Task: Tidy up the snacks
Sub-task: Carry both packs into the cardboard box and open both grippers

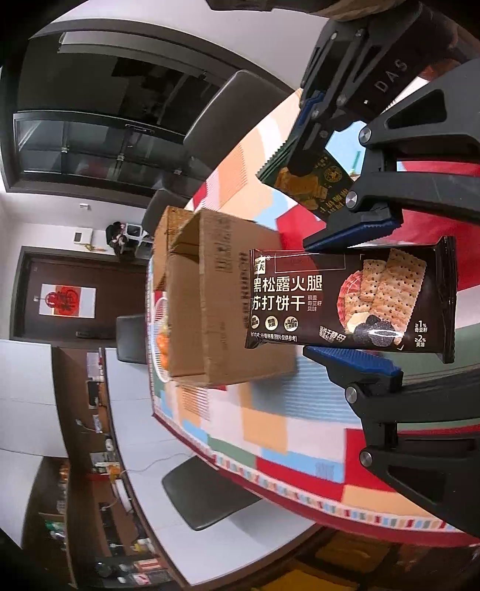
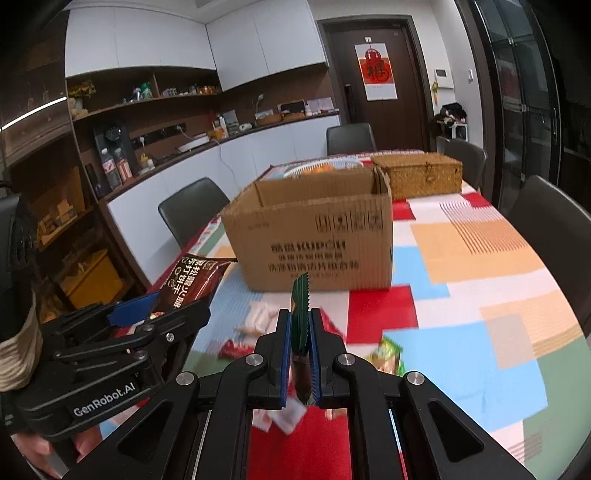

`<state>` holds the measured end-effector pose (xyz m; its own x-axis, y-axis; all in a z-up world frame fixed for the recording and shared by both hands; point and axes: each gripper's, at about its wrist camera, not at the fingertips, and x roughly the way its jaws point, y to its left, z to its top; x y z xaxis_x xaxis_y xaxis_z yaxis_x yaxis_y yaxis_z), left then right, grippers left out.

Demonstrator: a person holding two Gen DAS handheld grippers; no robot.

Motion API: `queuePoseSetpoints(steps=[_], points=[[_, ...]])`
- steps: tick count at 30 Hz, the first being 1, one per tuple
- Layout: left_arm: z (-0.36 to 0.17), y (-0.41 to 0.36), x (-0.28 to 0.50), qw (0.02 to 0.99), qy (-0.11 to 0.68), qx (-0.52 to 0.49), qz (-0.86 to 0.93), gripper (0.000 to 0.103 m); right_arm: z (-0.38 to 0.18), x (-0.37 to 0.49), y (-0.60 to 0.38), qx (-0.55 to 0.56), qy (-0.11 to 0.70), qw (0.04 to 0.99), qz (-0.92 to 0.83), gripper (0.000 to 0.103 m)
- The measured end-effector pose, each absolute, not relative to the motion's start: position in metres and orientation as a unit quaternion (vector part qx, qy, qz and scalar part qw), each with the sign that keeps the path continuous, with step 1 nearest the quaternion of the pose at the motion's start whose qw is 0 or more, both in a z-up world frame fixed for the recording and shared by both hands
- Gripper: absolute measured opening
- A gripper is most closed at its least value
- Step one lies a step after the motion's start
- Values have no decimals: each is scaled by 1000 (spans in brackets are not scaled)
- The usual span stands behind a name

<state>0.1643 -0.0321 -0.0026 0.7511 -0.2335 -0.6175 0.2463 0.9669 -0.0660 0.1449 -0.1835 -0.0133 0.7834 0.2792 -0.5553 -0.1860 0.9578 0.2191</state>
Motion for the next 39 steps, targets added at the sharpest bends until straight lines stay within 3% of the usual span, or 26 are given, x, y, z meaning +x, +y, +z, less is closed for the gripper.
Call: queuePoseSetpoints(steps=[19, 33, 37, 38, 39], points=[[75, -36, 279, 941, 305, 19, -144, 50, 64, 260, -187, 82, 267, 952, 124, 10], [57, -44, 380, 928, 351, 25, -125, 50, 66, 356, -194, 64, 298, 949, 77, 10], [55, -45, 390, 936, 341, 42, -78, 71, 57, 376, -196, 60, 318, 944, 66, 12], [55, -44, 390, 937, 338, 45, -72, 72, 53, 381, -197, 55, 330, 940, 61, 14], [56, -43, 385, 938, 337, 44, -72, 72, 51, 383, -197, 52, 336, 939, 59, 22]])
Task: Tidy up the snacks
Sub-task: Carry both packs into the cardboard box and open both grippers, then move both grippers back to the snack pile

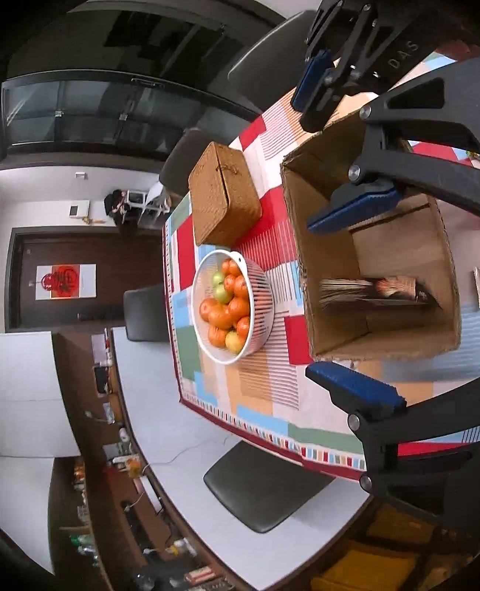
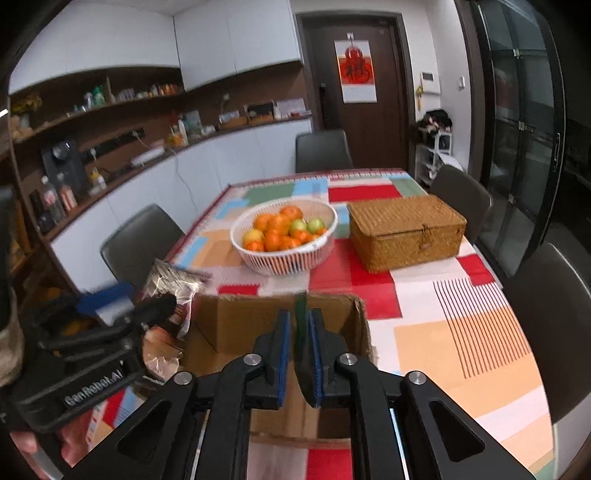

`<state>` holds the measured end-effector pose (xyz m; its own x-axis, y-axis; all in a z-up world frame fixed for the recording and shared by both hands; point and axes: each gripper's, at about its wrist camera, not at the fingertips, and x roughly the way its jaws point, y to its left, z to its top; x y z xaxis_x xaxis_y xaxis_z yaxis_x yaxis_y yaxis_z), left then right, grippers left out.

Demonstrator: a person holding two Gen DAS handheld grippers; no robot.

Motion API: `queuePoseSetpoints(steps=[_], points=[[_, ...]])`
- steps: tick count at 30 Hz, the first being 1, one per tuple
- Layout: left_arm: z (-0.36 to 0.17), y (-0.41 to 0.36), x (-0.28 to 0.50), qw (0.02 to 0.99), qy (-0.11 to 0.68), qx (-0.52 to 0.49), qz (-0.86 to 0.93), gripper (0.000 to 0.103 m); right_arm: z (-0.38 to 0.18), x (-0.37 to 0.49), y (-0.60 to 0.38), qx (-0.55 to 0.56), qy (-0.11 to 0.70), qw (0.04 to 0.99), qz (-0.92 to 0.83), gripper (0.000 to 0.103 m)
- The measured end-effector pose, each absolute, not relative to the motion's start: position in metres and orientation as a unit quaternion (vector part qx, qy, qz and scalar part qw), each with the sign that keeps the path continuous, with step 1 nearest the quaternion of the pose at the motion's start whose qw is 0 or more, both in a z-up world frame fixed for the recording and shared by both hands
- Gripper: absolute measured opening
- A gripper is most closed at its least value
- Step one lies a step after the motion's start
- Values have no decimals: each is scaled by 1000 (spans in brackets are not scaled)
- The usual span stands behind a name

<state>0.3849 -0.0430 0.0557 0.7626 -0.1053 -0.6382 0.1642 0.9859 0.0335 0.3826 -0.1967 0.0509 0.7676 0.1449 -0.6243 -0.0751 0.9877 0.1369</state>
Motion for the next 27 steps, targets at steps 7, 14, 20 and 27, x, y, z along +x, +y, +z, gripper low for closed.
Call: queuePoseSetpoints(steps=[7, 14, 20, 27], points=[[66, -39, 330, 944, 315, 54, -77, 75, 49, 350, -203, 41, 330, 941, 67, 39], [63, -45, 268, 945, 302, 65, -107, 76, 46, 289, -204, 21, 320, 942, 94, 50], [48, -52, 225, 941, 304, 75, -129, 76, 30, 236, -208, 19, 321, 941, 108, 50], [23, -60, 185, 930, 326, 65, -155, 76, 2, 196, -217, 37, 352, 928, 117, 50]])
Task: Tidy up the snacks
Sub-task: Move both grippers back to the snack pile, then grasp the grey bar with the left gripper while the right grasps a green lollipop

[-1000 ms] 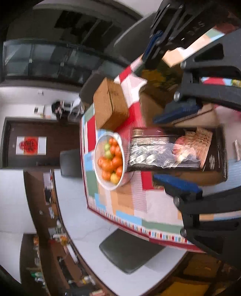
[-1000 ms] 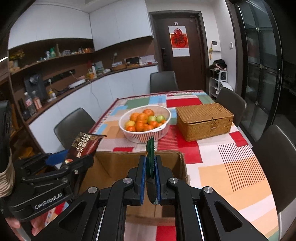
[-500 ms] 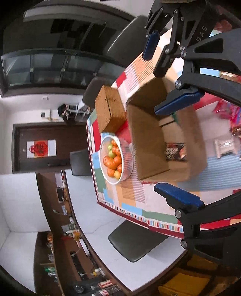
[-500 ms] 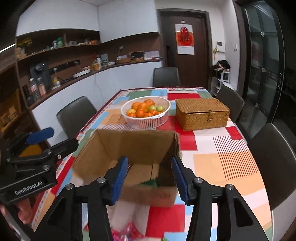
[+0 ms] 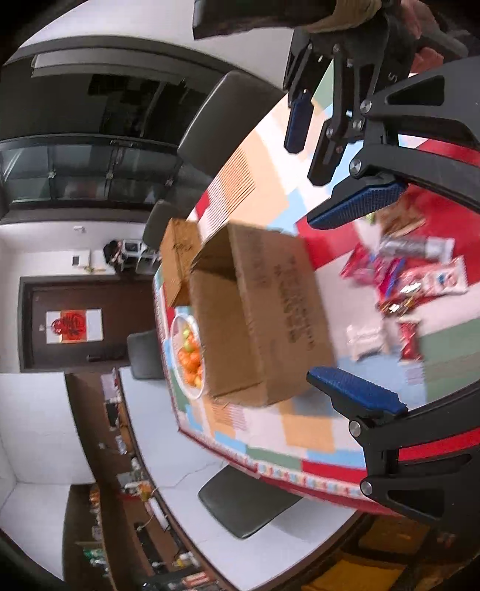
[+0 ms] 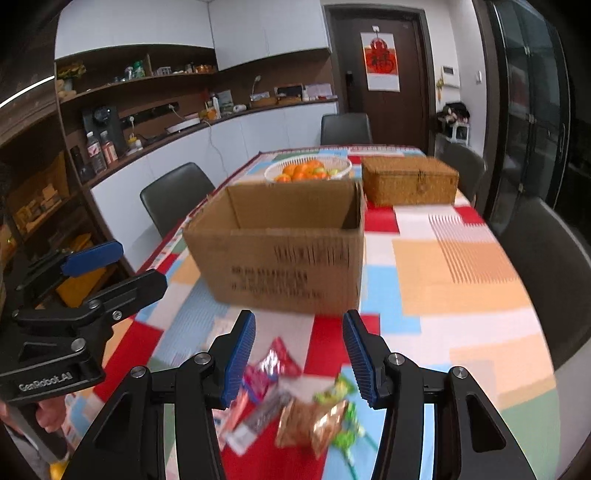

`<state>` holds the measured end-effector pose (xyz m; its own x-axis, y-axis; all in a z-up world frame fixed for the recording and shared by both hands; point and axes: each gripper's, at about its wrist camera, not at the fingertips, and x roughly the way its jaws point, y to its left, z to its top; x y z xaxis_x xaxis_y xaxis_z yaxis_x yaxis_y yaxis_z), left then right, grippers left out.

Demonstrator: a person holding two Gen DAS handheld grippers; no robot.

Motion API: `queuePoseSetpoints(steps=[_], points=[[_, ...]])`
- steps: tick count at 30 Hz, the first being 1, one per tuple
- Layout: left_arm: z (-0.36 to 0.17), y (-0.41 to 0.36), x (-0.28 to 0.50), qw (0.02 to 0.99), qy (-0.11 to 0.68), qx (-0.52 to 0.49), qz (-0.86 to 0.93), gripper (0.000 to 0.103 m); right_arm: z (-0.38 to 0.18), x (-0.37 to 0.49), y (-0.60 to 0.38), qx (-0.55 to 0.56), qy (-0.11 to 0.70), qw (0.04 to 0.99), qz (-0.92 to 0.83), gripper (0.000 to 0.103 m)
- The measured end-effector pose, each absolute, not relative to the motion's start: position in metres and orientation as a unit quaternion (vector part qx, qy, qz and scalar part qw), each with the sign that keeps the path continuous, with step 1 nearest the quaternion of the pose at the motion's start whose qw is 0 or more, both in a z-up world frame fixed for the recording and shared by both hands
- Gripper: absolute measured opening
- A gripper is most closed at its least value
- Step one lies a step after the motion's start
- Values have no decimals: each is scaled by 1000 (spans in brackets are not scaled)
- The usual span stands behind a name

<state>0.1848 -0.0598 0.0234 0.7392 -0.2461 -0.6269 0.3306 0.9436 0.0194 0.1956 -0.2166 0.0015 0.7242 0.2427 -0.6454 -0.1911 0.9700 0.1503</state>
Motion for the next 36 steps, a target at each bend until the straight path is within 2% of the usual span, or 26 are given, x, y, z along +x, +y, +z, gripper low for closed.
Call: queuePoseSetpoints(steps=[11, 24, 27, 29, 31, 36], points=[[-38, -78, 154, 904, 382, 71, -179, 76, -42, 145, -233, 27, 398, 912, 96, 50], [-98, -89, 147, 873, 444, 82, -184, 76, -103, 136, -243, 31, 475, 875, 87, 50], [-103, -93, 154, 869, 449, 88, -190, 73, -111, 140, -244, 32, 483, 871, 84, 50], [-106, -95, 160, 867, 451, 94, -192, 66, -116, 144, -244, 32, 489, 868, 84, 50], [-111, -98, 166, 864, 454, 101, -193, 64, -121, 149, -244, 33, 495, 864, 86, 49], [-119, -104, 178, 857, 461, 98, -209, 56, -133, 159, -248, 41, 507, 856, 89, 41]])
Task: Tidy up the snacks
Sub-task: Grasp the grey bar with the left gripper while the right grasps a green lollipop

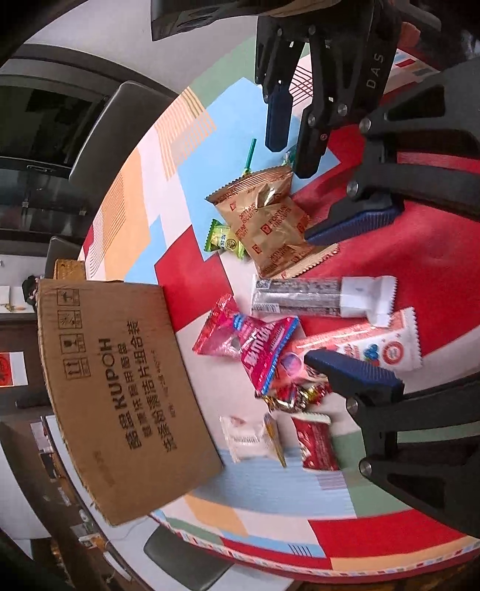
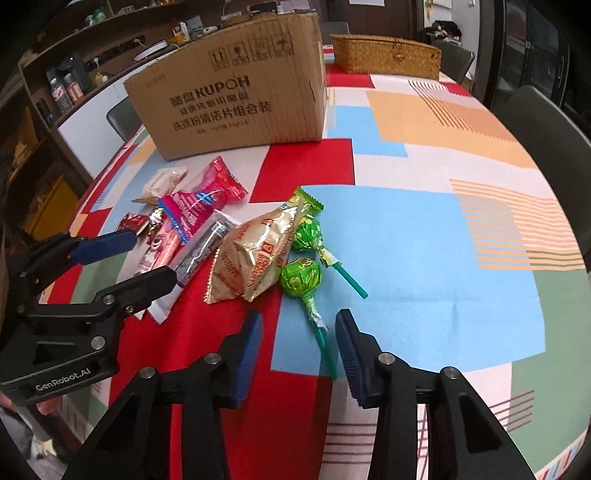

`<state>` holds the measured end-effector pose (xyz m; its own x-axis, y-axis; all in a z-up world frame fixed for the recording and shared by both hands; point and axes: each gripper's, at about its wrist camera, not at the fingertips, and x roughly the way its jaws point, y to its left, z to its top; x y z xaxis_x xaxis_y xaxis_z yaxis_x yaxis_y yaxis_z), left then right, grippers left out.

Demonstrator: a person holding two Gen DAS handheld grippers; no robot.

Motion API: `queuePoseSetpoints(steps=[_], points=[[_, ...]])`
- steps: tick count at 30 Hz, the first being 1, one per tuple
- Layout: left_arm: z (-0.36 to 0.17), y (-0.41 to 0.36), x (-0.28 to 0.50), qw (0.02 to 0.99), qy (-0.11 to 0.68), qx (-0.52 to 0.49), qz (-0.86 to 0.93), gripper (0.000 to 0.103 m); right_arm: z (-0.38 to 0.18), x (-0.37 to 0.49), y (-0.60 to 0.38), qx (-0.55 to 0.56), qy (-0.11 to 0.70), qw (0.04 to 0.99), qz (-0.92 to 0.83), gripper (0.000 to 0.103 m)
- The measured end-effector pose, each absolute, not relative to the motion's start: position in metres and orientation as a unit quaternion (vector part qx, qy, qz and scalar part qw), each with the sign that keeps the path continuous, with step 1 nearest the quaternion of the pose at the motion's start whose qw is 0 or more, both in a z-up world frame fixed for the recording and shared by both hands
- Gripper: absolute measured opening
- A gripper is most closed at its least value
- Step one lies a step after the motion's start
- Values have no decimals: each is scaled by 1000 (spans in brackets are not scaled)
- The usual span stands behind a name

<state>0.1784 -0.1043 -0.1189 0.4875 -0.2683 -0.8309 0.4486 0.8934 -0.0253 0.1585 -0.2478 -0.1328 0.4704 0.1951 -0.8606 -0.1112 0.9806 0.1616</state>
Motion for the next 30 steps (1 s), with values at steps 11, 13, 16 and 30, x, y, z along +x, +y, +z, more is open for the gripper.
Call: queuePoseSetpoints(steps=[11, 13, 16, 30], points=[[-137, -113, 201, 846, 480, 102, -207, 41, -139, 174, -249, 41, 497, 862, 92, 34], [-139, -114, 204, 845, 482, 101, -206, 41, -141, 177, -248, 42, 496, 862, 95, 32], [-141, -116, 208, 842, 489, 95, -207, 38, -142, 181, -246, 42, 497, 861, 98, 32], [-146, -116, 208, 840, 494, 87, -204, 20, -142, 183, -238, 55, 490, 864, 104, 27]])
